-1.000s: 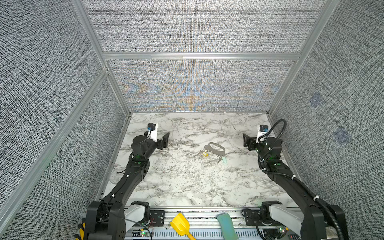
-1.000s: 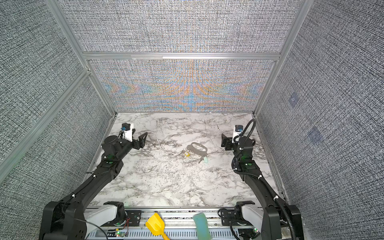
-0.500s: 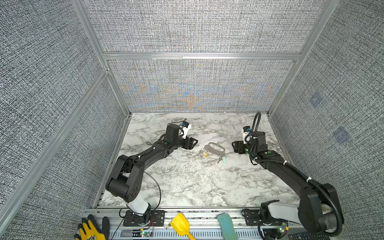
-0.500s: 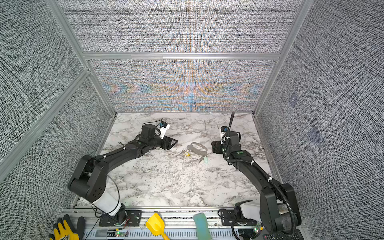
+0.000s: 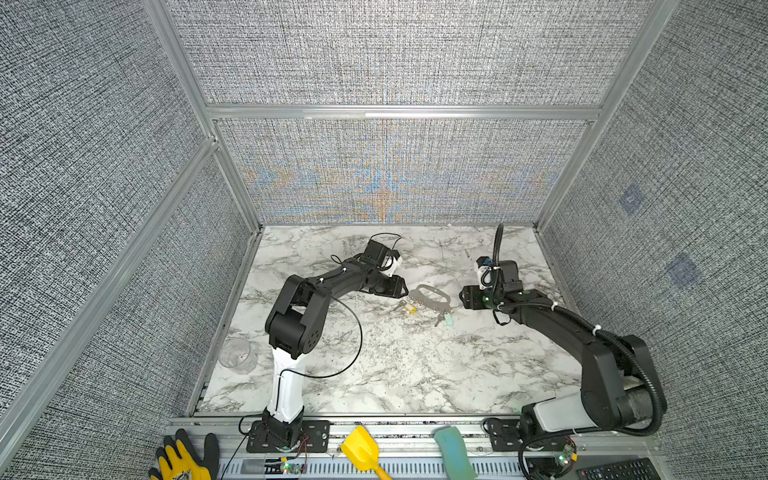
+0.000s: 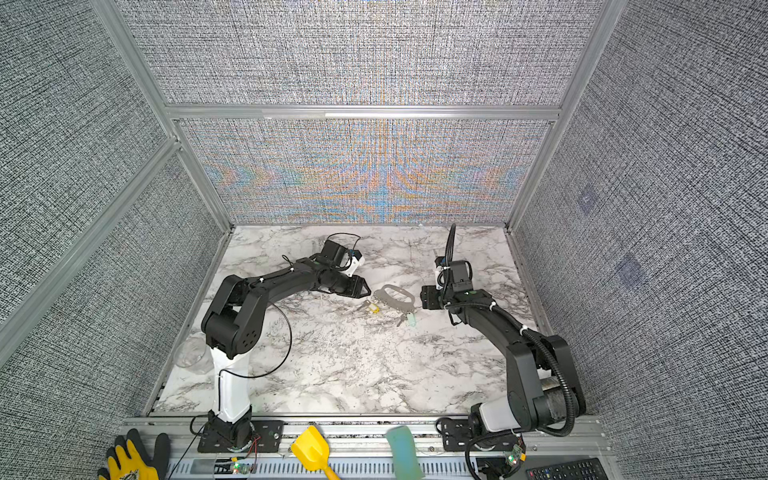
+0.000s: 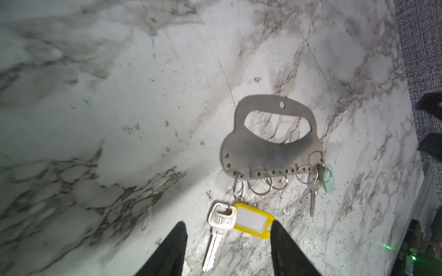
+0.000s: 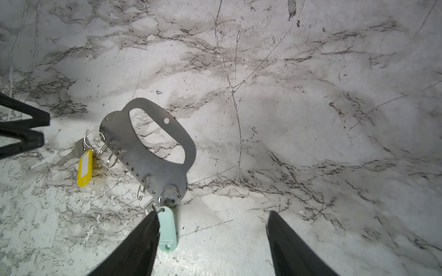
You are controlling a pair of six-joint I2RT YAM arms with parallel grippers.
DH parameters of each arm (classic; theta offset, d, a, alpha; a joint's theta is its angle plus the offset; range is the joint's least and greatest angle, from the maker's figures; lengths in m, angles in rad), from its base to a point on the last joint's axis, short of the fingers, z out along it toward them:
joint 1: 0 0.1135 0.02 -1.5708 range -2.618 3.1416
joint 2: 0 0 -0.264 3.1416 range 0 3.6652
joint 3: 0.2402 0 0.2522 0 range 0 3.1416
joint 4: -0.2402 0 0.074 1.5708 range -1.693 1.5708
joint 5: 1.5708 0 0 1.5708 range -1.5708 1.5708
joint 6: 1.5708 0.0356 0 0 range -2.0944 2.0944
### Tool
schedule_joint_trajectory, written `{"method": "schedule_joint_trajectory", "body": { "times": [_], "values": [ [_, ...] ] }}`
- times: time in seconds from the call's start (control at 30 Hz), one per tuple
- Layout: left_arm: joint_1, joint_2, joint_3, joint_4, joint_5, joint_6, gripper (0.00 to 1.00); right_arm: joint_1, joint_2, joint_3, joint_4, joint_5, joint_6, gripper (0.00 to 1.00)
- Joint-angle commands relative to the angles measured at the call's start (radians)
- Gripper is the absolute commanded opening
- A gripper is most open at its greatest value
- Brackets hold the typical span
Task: Remove the keys from the keyring
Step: 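Reach the left gripper to the metal key plate's ring edge while the right gripper approaches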
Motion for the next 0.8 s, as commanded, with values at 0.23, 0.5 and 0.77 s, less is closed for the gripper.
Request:
{"method": "schedule_joint_trajectory", "body": {
  "times": [0.23,0.5,0.77],
  "values": [
    [-0.011,0.088,0.120,-0.120,0.034,0.019,0.49,0.001,0.002,-0.013,-0.016,-0.018,-0.007,0.67],
    [-0.020,0.158,0.224,-0.183,0.034,0.044,0.43,0.001,-0.001,-0.022,-0.012,-0.023,-0.005,0.60],
    [-0.026,0.201,0.283,-0.222,0.034,0.054,0.37,0.002,0.000,-0.024,-0.020,-0.025,-0.004,0.52]
  ]
}}
